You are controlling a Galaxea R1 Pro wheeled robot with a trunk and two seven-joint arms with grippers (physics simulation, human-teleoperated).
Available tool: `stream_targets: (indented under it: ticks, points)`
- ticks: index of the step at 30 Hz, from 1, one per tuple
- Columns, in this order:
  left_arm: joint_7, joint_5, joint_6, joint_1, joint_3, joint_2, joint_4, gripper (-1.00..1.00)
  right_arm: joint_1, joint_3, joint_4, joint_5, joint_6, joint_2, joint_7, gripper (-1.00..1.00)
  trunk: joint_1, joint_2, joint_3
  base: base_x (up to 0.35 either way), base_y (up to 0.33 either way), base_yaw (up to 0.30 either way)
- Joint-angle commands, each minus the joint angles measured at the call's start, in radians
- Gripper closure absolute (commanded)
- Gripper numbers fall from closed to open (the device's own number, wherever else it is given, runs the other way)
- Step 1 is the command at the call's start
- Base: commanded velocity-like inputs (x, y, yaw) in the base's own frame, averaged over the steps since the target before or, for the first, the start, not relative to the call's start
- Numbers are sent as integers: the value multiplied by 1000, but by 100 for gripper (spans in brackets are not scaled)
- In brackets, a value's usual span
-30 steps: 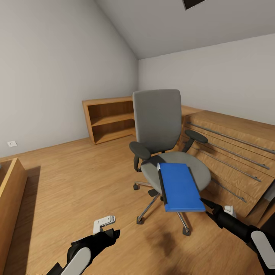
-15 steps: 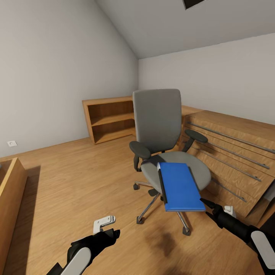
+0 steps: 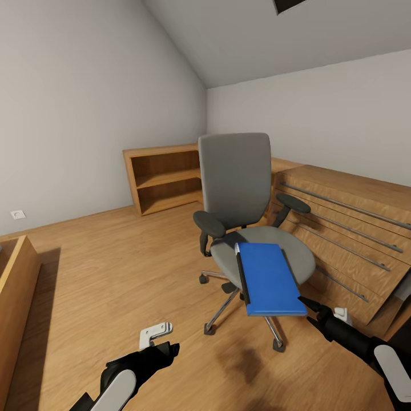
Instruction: In the bedroom, organize the workspace by keeping the computer under the desk, ensuring the monitor is on the desk, placing the keyboard on the desk next to the monitor, placing the mouse on the desk next to the keyboard, moving the folder from the swivel chair onto the desk next to the mouse, stacking the notebook on top of the folder with the pen on top of the notebook, and positioning the swivel chair next to the desk.
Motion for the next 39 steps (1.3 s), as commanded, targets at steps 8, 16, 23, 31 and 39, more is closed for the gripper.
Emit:
stream_targets:
  ticks: [8, 16, 23, 31, 39]
  points:
    - [8, 7, 1, -1, -2, 1, -1, -100, -1, -1, 0, 0, 6, 1, 3, -100, 0, 0, -1, 0, 0, 0]
    - [8, 8, 1, -1, -2, 1, -1, -100, -1, 6, 0, 0, 5, 3, 3, -100, 0, 0, -1, 0, 0, 0]
    - [7, 8, 1, -1, -2, 0, 0, -100, -1, 23, 0, 0, 4, 4, 2, -100, 0, 0, -1, 0, 0, 0]
    - [7, 7, 1, -1, -2, 1, 2, -100, -1, 27, 0, 0, 3, 4, 2, -100, 0, 0, -1, 0, 0, 0]
    - [7, 7, 1, -1, -2, 1, 2, -100, -1, 31, 0, 0, 3, 4, 2, -100, 0, 0, -1, 0, 0, 0]
